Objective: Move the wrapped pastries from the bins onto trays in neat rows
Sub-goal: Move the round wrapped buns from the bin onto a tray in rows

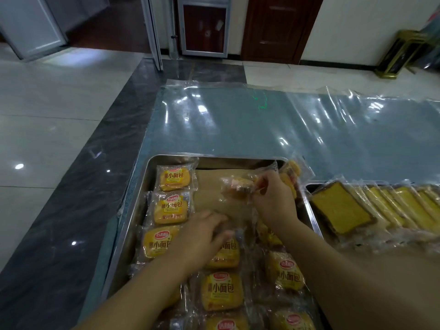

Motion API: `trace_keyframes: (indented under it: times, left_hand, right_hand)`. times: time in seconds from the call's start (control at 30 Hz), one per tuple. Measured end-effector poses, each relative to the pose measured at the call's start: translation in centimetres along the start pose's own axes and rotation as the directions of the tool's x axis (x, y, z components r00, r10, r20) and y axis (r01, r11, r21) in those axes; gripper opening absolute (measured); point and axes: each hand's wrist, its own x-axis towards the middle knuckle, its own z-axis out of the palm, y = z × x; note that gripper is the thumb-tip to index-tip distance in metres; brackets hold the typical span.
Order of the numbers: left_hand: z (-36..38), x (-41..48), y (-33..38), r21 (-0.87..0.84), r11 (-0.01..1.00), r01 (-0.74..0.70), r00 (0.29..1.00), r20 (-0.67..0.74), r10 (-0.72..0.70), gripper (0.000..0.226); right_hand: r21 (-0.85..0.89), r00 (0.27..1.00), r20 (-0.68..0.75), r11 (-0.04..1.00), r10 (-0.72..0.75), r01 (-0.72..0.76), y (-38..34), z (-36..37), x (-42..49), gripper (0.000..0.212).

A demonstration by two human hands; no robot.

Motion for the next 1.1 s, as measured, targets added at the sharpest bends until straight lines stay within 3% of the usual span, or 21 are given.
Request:
trace_keyframes:
  times: [0.07, 0.13, 0.2, 0.23, 0.37, 0.5, 0.7, 0.83, 0.93, 1.03, 1.1]
  left_hand:
    - [-0.7, 0.1, 0.4, -0.354, 0.917, 0.184, 0.973, -0.065, -0.220, 0.041]
    - [-1.3, 0.6, 0.7, -0.683, 0.665, 0.304, 0.907, -0.007, -0.421, 0.039]
    - [-1.7, 1.2, 0.6, -0.799, 0.481, 0.360, 0.851, 0.070, -0.521, 0.034]
    - [-1.7, 1.4, 0.5, -0.802, 0.464, 0.375, 0.839, 0.081, -0.538, 0.032]
    - [-1.0, 1.6, -0.4, -0.763, 0.502, 0.407, 0.806, 0.042, -0.590, 0.023]
    - [-0.9, 1.8, -0.7, -0.796, 0.488, 0.359, 0.803, -0.003, -0.596, 0.030]
    - [-0.5, 2.1, -0.9, -0.588, 0.725, 0.360, 0.850, -0.114, -0.515, 0.036]
    - [-0.4, 2.3, -0.9, -0.518, 0.792, 0.323, 0.891, -0.116, -0.439, 0.044]
    - [-0.8, 2.2, -0.6, -0.539, 0.799, 0.266, 0.913, -0.124, -0.388, 0.039]
    - [-1.5, 2.0, -0.6, -0.587, 0.775, 0.236, 0.912, -0.142, -0.386, 0.037]
    - [-2.1, 1.9, -0.6, -0.703, 0.677, 0.221, 0.907, -0.108, -0.407, 0.027]
  right_hand:
    - [-0.010, 0.983, -0.039, 0.984, -0.177, 0.177, -0.4, -0.1, -0.6, 0.022]
    - [-0.043, 0.933, 0.011, 0.932, -0.360, 0.360, -0.7, 0.1, -1.5, 0.016]
    - [-0.081, 0.858, 0.097, 0.856, -0.504, 0.511, -0.7, 0.5, -2.3, 0.012]
    - [-0.087, 0.832, 0.136, 0.830, -0.538, 0.551, -0.4, 0.7, -2.8, 0.011]
    - [-0.040, 0.827, 0.221, 0.843, -0.516, 0.537, 0.6, 1.5, -3.8, 0.015]
    - [0.046, 0.882, 0.272, 0.921, -0.385, 0.388, 1.4, 1.5, -3.7, 0.021]
    - [0.074, 0.966, 0.223, 0.990, -0.132, 0.118, 1.4, 1.3, -2.8, 0.022]
    - [-0.019, 0.941, 0.324, 0.995, 0.096, -0.095, 0.8, 1.5, -1.7, 0.041]
    - [-0.028, 0.916, 0.387, 0.995, 0.104, -0.101, 0.2, 1.6, -1.3, 0.033]
    - [0.194, 0.919, 0.384, 0.965, 0.089, -0.174, 0.1, 1.3, -1.2, 0.039]
    - [0.339, 0.924, 0.371, 0.914, 0.090, -0.225, 0.0, 0.7, -1.2, 0.044]
